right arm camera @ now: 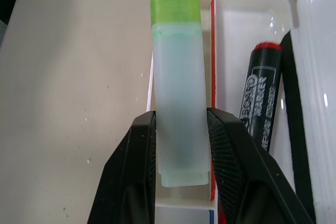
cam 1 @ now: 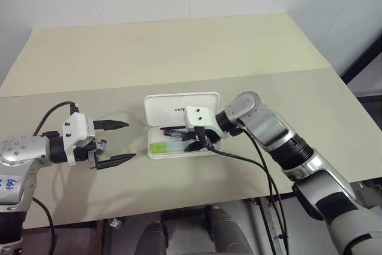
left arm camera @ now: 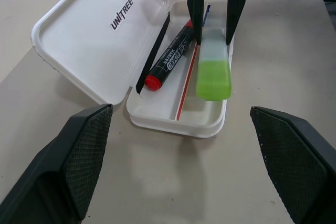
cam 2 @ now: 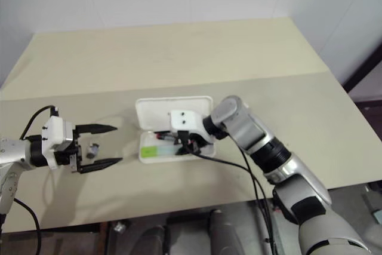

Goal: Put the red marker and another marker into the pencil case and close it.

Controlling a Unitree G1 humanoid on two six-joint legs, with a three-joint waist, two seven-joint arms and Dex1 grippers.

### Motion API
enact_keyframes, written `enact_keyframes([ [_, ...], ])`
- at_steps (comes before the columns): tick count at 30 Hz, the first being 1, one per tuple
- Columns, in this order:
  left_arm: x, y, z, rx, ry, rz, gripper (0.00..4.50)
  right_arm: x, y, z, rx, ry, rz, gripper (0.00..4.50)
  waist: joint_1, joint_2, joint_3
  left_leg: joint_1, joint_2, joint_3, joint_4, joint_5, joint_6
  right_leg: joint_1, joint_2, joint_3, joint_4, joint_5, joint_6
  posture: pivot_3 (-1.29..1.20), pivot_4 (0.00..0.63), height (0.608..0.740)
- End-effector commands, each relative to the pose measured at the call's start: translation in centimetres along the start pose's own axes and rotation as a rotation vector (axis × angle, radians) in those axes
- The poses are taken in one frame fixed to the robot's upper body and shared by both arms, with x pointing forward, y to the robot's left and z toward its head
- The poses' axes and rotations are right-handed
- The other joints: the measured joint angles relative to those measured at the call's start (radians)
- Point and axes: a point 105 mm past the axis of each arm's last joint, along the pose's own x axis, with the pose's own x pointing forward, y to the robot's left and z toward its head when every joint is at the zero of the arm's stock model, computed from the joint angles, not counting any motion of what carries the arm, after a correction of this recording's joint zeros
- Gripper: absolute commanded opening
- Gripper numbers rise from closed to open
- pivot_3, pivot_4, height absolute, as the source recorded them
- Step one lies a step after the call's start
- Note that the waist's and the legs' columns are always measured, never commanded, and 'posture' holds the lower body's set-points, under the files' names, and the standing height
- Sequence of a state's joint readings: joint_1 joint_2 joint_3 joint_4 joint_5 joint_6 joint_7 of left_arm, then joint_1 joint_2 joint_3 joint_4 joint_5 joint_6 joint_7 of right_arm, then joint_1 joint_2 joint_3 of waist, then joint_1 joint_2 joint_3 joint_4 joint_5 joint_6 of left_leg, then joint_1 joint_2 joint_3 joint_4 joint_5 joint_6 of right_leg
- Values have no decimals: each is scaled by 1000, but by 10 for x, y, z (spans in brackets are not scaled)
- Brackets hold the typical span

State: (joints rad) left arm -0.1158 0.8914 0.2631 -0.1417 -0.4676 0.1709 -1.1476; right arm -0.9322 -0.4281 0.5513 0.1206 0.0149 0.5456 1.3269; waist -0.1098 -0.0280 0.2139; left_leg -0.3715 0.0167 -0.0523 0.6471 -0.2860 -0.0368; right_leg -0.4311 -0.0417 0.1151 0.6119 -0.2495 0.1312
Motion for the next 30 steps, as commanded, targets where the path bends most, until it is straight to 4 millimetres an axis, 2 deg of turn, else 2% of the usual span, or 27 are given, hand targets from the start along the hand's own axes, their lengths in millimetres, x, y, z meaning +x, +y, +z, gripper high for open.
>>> enact_keyframes([
  [1, -5, 5, 11, 47, -26, 30, 4500, 0, 3, 5, -33, -7, 8, 1074, -1, 0, 0, 0, 0, 0, 0, 0, 0, 0, 0, 0, 0, 0, 0, 0, 150, 740],
  [6, -5, 7, 13, 56, -30, 37, 4500, 0, -1, 4, -57, 8, -8, 1074, 0, 0, 0, 0, 0, 0, 0, 0, 0, 0, 0, 0, 0, 0, 0, 0, 150, 740],
  [15, -5, 7, 15, 63, -35, 40, 4500, -3, -9, 15, -90, -28, -27, 4231, -1, 0, 0, 0, 0, 0, -1, 0, 0, 0, 0, 0, 0, 0, 0, 0, 150, 740],
  [16, -5, 7, 15, 63, -35, 41, 4500, -4, -9, 19, -92, -40, -25, 4475, -1, 0, 0, 0, 0, 0, -1, 0, 0, 0, 0, 0, 0, 0, 0, 0, 150, 740],
  [20, -6, 8, 15, 63, -34, 44, 4500, -9, -11, 32, -95, -93, -10, 4475, -1, 0, 0, 0, 0, 0, -1, 0, 0, 0, 0, 0, 0, 0, 0, 0, 150, 740],
  [28, -9, 8, 13, 60, -11, 56, 4500, -22, -1, 52, -136, -250, 88, 4475, 0, 0, 0, 0, 0, -1, -1, 0, 0, 0, 0, -1, -1, 0, 0, 0, 150, 740],
  [30, -13, 8, 10, 51, 16, 77, 4500, -35, 7, 68, -160, -407, 124, 4475, -3, 0, 0, 0, 0, -1, -1, 0, 0, 0, 0, -1, -1, 0, 0, 0, 150, 740],
])
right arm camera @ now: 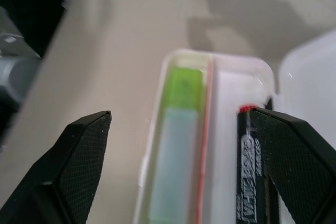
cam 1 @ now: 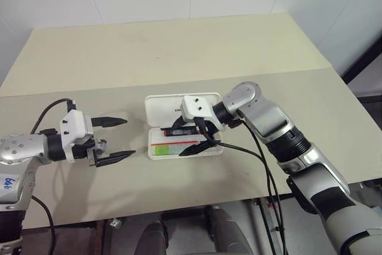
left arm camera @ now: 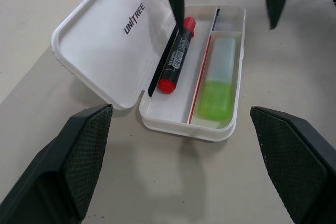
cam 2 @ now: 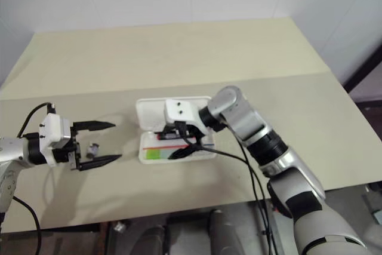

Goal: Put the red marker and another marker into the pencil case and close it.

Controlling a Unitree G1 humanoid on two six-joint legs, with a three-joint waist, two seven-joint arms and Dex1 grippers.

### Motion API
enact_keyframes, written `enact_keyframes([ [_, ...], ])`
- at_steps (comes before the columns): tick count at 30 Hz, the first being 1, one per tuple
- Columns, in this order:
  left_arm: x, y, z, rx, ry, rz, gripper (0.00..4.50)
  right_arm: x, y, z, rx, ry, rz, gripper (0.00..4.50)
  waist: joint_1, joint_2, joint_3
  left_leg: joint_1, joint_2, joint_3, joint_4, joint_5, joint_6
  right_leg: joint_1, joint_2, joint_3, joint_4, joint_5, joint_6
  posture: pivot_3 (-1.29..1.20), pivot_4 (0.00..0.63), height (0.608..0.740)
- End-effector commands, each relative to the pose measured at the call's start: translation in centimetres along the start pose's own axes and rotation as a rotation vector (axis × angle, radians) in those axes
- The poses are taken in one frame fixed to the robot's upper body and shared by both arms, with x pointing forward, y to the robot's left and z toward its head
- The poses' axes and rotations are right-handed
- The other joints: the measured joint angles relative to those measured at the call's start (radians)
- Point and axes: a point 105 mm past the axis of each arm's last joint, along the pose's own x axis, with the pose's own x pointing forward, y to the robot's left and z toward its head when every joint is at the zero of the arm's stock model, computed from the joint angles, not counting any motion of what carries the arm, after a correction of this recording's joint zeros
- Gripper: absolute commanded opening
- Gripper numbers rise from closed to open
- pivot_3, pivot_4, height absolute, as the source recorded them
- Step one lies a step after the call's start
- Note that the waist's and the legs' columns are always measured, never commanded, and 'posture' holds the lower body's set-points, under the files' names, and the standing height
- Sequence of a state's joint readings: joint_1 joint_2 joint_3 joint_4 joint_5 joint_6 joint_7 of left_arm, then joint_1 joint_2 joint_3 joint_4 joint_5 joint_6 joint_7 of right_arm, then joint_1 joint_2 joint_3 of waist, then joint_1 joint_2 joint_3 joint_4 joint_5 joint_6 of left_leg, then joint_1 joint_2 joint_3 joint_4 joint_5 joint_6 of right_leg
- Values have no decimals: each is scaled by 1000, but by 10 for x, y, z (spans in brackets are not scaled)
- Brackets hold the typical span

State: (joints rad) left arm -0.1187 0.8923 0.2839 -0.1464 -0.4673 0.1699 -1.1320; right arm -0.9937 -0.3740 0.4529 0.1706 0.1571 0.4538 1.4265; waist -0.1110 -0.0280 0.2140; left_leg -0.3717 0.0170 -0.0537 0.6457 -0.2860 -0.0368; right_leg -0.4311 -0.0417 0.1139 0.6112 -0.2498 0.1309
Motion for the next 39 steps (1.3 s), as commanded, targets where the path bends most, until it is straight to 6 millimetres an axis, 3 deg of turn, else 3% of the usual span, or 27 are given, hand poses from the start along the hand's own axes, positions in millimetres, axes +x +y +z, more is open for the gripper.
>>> enact_keyframes([
  [1, -12, 4, 5, 29, 33, 58, 4500, -18, 8, 35, -101, -229, 26, 4475, -1, 0, 0, 0, 0, 0, 0, 0, 0, 0, 0, 0, 0, 0, 0, 0, 150, 740],
  [4, -16, 3, 3, 18, 42, 81, 4500, -22, 9, 39, -132, -275, 5, 4475, 0, 0, 0, 0, 1, -1, -1, 0, 0, 0, 0, -1, 0, 0, -1, 0, 150, 740],
  [8, -26, 1, 1, -3, 80, 176, 4500, -43, 16, 46, -133, -392, -56, 4475, 2, 0, 0, 0, 1, -1, -1, 0, 0, 0, 0, -1, 0, -1, -1, 0, 150, 740],
  [15, -36, 7, 4, -125, 109, 489, 4500, -84, 14, 59, -114, -550, -199, 4475, 4, 0, 0, 0, 1, -2, 0, 0, 0, 1, 0, -1, 0, -1, -1, 0, 150, 740],
  [19, -59, 2, -12, -260, 252, 683, 4500, -104, 3, 58, -177, -592, -360, 4475, 0, 0, 0, 1, 1, -1, -1, 0, 0, 1, 0, -1, -1, -1, -1, 0, 150, 740],
  [22, -66, -7, -14, -326, 284, 738, 4500, -106, -1, 56, -181, -601, -389, 4475, -1, 0, 0, 1, 1, -2, -1, 0, 0, 1, 1, -1, 0, -1, -1, 0, 150, 740],
  [31, -52, -28, -43, -468, 362, 797, 4500, -90, -1, 55, -214, -594, -338, 4475, 2, 0, 0, 1, 1, -1, 0, 0, 0, 2, 1, -1, -2, -1, -1, 0, 150, 740],
  [39, -39, -19, -68, -513, 373, 824, 4500, -91, 1, 53, -216, -567, -358, 4475, 6, -1, 0, 1, 0, -2, 0, -1, -1, 2, 1, -1, -2, -1, -1, 0, 150, 740],
])
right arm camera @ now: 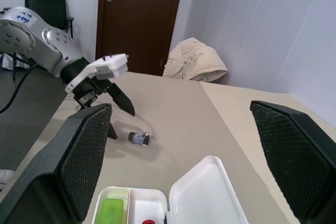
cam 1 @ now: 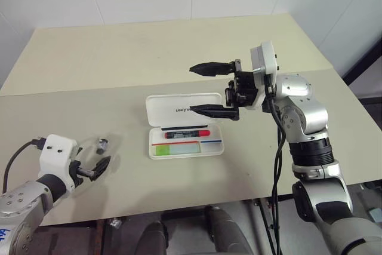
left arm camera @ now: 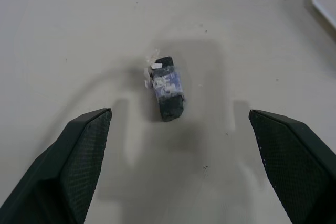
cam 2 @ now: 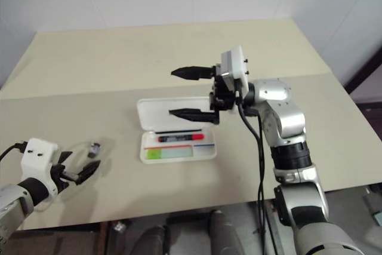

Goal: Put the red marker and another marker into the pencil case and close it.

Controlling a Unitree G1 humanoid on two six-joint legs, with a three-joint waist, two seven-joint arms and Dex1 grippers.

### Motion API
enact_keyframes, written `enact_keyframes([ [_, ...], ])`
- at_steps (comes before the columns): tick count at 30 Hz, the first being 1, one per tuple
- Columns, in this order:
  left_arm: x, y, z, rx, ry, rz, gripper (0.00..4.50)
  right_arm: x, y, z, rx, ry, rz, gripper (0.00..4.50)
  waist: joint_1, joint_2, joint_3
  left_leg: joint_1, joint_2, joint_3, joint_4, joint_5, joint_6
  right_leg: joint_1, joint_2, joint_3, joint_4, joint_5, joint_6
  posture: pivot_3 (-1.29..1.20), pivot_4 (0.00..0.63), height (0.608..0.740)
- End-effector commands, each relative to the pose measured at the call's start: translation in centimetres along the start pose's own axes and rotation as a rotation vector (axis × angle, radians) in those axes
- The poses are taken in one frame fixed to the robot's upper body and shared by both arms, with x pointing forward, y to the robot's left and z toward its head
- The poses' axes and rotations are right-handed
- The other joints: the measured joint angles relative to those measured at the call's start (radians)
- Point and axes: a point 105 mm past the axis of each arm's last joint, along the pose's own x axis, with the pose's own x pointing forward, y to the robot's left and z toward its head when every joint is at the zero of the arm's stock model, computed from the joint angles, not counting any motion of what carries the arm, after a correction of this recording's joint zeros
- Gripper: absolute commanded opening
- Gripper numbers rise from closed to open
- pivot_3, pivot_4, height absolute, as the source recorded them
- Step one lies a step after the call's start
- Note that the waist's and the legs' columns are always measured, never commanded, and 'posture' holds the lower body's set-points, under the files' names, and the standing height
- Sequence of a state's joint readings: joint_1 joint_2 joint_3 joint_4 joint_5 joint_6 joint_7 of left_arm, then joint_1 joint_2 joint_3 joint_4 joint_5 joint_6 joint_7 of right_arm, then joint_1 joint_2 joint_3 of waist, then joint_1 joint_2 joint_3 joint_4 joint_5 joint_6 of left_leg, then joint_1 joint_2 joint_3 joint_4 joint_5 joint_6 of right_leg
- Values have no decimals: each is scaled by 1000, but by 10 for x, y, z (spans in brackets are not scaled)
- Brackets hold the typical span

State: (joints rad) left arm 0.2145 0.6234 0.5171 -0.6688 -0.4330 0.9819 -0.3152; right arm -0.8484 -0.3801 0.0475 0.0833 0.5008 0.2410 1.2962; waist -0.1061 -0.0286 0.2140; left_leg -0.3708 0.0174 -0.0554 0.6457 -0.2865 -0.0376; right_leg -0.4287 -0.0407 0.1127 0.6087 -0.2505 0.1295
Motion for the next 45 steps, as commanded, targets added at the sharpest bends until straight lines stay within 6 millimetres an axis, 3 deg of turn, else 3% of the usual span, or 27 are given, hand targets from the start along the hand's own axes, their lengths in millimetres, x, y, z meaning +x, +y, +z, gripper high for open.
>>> enact_keyframes([
  [1, 13, 6, 0, 9, -12, 26, 4500, 0, 3, 11, -56, 1, 0, 4475, 3, 0, 0, 0, 0, 0, 0, 0, 0, 0, 0, 0, 0, 0, 0, 0, 150, 740],
  [11, 39, 7, 2, -15, -18, -8, 4500, -11, 8, 15, -66, 16, -11, 4475, 21, 0, 0, 0, 0, 0, 0, 0, -1, 0, 0, 0, -1, 0, 0, 0, 150, 740],
  [14, 42, 3, -1, -32, -5, -31, 3899, -14, 11, 17, -64, 17, 1, 4500, 22, 0, 0, 0, 0, 0, 0, 0, -1, 1, 0, 0, 0, 0, 0, 0, 150, 740],
  [25, 43, -1, -7, -59, 7, -41, 438, -22, 12, 16, -75, 39, 28, 4500, 21, 0, 0, 2, 0, 0, 1, 0, -1, 1, 0, 0, 1, 0, 0, 0, 150, 740],
  [29, 42, -5, 2, 0, -26, -82, 403, -31, 10, 12, -73, 56, 12, 4500, 22, 0, 0, 2, 0, 0, 1, 0, -1, 1, 0, 1, 0, 0, 0, 0, 150, 740],
  [33, 35, -13, 19, 98, -94, -177, 403, -46, 6, -7, -95, 125, -16, 4500, 23, 0, 0, 1, 0, 1, 1, 0, -1, 1, 0, 1, -2, -1, -2, 0, 150, 740],
  [42, -3, -28, 36, 445, -156, -500, 403, -69, -1, -25, -108, 194, -93, 4500, 22, 0, 0, 0, 1, 3, -4, -1, -3, 0, -1, 2, -7, -1, -3, 0, 150, 740],
  [45, -6, -28, 49, 512, -197, -560, 403, -80, 0, -28, -107, 231, -128, 4500, 27, 1, 0, 0, 1, 3, -5, -1, -3, 0, -1, 2, -9, -2, -4, 0, 150, 740],
])
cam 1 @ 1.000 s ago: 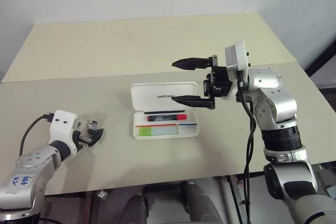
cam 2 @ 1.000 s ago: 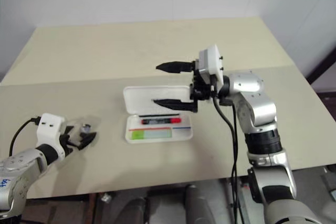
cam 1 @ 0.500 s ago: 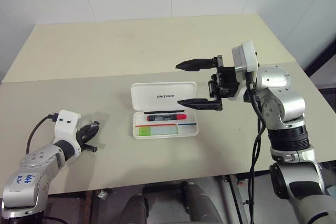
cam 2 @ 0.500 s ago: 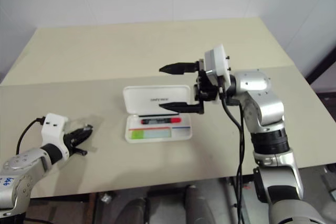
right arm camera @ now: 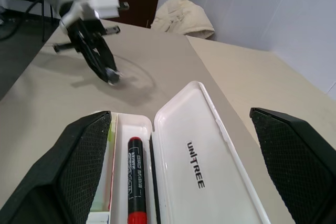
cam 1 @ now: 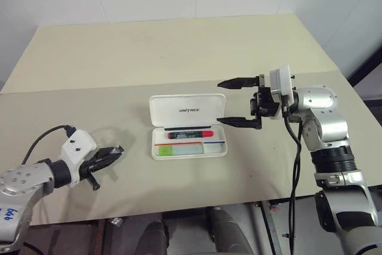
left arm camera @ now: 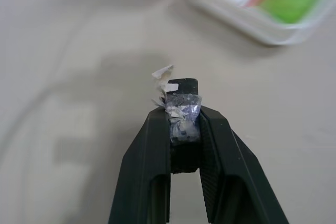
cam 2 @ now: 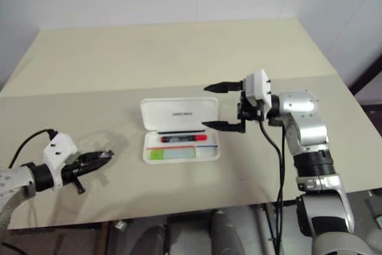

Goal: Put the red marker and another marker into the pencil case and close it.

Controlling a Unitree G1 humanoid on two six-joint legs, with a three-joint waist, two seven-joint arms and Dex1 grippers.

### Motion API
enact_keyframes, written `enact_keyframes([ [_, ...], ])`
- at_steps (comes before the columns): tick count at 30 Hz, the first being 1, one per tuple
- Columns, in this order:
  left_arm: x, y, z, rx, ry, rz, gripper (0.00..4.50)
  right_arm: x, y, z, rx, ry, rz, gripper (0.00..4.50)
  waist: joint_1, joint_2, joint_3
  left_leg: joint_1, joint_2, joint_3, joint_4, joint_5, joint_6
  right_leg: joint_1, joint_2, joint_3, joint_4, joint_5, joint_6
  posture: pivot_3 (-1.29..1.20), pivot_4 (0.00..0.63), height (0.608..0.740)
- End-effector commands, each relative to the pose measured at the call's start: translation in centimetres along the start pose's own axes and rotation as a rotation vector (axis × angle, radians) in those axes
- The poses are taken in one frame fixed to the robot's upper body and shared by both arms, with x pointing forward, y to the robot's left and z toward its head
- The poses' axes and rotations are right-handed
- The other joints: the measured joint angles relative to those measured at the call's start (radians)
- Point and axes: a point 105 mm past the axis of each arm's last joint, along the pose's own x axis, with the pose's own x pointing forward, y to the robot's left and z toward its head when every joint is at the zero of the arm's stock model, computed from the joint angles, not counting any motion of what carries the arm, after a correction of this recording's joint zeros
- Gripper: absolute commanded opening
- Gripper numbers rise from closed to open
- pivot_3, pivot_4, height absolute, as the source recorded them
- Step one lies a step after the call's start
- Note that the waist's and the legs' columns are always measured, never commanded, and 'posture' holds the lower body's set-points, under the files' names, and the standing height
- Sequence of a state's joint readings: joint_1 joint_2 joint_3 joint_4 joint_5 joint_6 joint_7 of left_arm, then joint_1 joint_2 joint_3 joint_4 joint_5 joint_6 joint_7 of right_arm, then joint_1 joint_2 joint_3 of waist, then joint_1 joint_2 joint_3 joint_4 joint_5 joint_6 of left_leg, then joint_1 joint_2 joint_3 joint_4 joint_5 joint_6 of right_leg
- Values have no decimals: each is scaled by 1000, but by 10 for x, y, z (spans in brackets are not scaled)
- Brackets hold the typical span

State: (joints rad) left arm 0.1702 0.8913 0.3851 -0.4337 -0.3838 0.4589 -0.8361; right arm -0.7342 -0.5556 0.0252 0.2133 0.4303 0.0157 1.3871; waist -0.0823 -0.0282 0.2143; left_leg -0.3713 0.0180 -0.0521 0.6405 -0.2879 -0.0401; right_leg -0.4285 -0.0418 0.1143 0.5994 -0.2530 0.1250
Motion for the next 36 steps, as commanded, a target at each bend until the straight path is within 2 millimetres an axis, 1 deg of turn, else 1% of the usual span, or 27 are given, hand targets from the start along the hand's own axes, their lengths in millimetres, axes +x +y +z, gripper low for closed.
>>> enact_keyframes([
  [1, -3, 6, 28, 133, -86, -54, 403, -20, -5, 3, -36, 36, -73, 4500, 6, 0, 0, 0, 0, 0, 0, 0, 0, 0, 0, 0, 0, -2, -4, 0, 150, 740],
  [2, 1, 8, 34, 152, -107, -64, 403, -23, -5, 2, -27, 53, -82, 4500, 8, 1, 0, 0, -1, 0, 0, 0, 0, 0, -1, 0, -1, -6, -11, 0, 150, 740],
  [5, 19, 6, 54, 187, -166, -117, 403, -31, -2, 1, -21, 90, -104, 4500, 13, 1, 0, -1, -2, 1, 2, 0, 0, 1, -2, 0, 0, -5, -9, 0, 150, 740],
  [6, 26, 3, 64, 200, -200, -146, 403, -33, 0, 1, -19, 99, -110, 4500, 15, 1, 0, -1, -2, 1, 3, 0, 0, 1, -2, 0, 0, -3, -5, 0, 150, 740],
  [7, 34, -3, 73, 216, -231, -189, 403, -35, 2, 2, -13, 110, -118, 4500, 15, 1, 0, -1, -2, 1, 3, 0, 0, 1, -2, 0, 0, 3, 7, 0, 150, 740],
  [9, 48, -12, 87, 240, -276, -264, 403, -40, 7, 3, -5, 129, -133, 4500, 20, 1, 0, -1, -2, 1, 3, 0, 0, 1, -2, 0, 0, 4, 8, 0, 150, 740],
  [11, 59, -19, 94, 252, -300, -324, 403, -44, 10, 4, -2, 145, -154, 4500, 21, 1, 0, -2, -2, 1, 4, 0, 0, 1, -1, 0, 1, 4, 8, 0, 150, 740],
  [15, 76, -30, 99, 260, -324, -415, 403, -49, 15, 8, 2, 165, -190, 4500, 15, 1, 0, -1, -1, 1, 4, 0, 0, 0, 0, 1, 3, 4, 8, 0, 150, 740],
  [19, 91, -40, 103, 264, -347, -473, 403, -56, 21, 11, 15, 186, -222, 4500, 20, 1, 0, -1, -1, 1, 7, 0, 0, 1, 1, 2, 4, 4, 8, 0, 150, 740],
  [23, 117, -53, 112, 266, -380, -552, 403, -64, 33, 12, 29, 237, -256, 4500, 29, 1, 0, -1, -2, 1, 9, 0, 0, 2, 1, 3, 4, 4, 8, 0, 150, 740],
  [27, 135, -59, 118, 268, -393, -595, 403, -70, 45, 14, 47, 271, -268, 4500, 37, 1, 0, -2, -2, 1, 9, 0, 1, 2, 1, 3, 3, 4, 10, 0, 150, 740],
  [36, 165, -75, 127, 297, -399, -685, 403, -70, 65, 20, 85, 282, -314, 4500, 34, 0, 1, -1, -2, 1, 9, 0, 1, 2, 1, 3, 3, 4, 10, 0, 150, 740],
])
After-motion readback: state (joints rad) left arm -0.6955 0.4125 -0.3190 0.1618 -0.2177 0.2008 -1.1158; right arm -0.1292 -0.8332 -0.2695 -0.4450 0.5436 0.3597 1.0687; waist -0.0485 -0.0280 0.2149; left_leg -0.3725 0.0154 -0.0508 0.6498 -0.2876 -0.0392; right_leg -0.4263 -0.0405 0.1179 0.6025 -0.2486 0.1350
